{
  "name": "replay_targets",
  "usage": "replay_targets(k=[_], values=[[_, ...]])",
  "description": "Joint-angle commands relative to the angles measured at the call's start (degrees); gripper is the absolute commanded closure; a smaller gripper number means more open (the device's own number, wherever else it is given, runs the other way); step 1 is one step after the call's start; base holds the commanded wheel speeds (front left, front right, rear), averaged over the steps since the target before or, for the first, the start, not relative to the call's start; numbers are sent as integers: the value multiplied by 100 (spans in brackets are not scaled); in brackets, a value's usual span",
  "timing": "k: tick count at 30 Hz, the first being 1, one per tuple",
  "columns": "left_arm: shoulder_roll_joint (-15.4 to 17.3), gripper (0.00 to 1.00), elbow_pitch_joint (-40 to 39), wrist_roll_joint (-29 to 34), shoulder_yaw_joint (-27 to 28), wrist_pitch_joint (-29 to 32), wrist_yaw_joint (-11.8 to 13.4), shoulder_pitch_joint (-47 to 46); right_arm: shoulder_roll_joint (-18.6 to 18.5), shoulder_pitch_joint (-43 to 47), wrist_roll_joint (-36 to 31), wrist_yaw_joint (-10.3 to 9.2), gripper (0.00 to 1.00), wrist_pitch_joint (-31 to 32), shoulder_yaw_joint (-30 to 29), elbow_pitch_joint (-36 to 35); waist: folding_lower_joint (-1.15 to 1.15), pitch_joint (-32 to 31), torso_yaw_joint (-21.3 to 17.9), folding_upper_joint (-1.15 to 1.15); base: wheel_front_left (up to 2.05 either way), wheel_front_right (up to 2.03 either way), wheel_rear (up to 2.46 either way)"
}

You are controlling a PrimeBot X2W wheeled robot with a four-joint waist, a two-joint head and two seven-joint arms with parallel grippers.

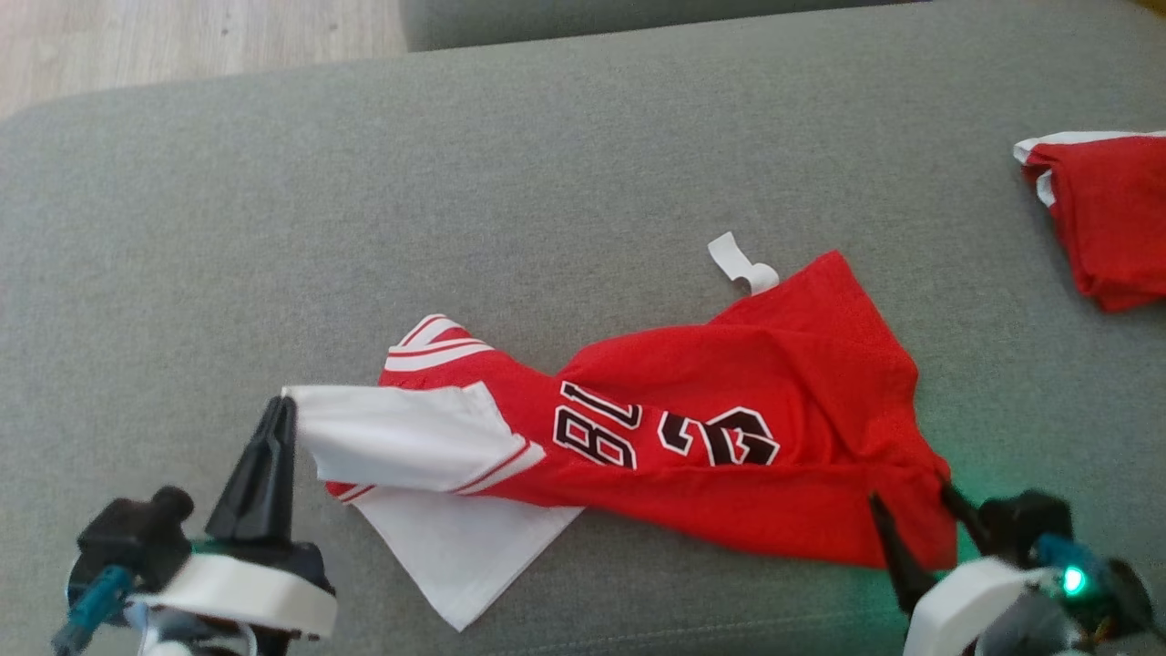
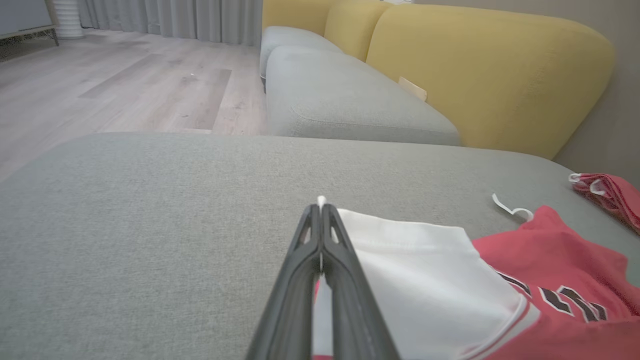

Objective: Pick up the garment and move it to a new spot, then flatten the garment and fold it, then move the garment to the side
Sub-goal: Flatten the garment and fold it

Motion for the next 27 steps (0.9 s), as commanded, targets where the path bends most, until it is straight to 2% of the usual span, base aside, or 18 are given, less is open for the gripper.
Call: replay_targets(k=[1, 8, 19, 20, 21, 22, 23, 27], values=[[68, 100, -132, 61, 275, -90, 39, -355, -60, 98, -59, -5, 0, -32, 153, -218, 0, 47, 20, 0, 0, 0, 0], [119, 100, -41, 93, 432, -198, 94, -472, -25, 145, -94, -5, 0, 22, 218, -532, 0, 112, -12, 0, 0, 0, 0], [91, 100, 72, 84, 322, -217, 60, -566, -154, -156, 63, -5, 0, 51, 340, -150, 0, 44, 106, 0, 0, 0, 0], [95, 100, 72, 84, 318, -217, 60, -572, -156, -162, 71, -5, 2, 44, 339, -130, 0, 44, 119, 0, 0, 0, 0], [100, 100, 72, 83, 315, -216, 62, -576, -153, -167, 74, -5, 42, 42, 336, -117, 0, 45, 130, 0, 0, 0, 0], [106, 100, 71, 82, 315, -215, 65, -580, -149, -167, 73, -5, 66, 45, 330, -110, 0, 45, 138, 0, 0, 0, 0], [110, 100, 70, 82, 315, -214, 71, -584, -150, -161, 64, -5, 100, 56, 318, -101, 0, 42, 144, 0, 0, 0, 0], [125, 100, 65, 70, 328, -216, 96, -583, -158, -125, 22, -5, 100, 36, 223, -173, 0, -1, 140, 0, 0, 0, 0]])
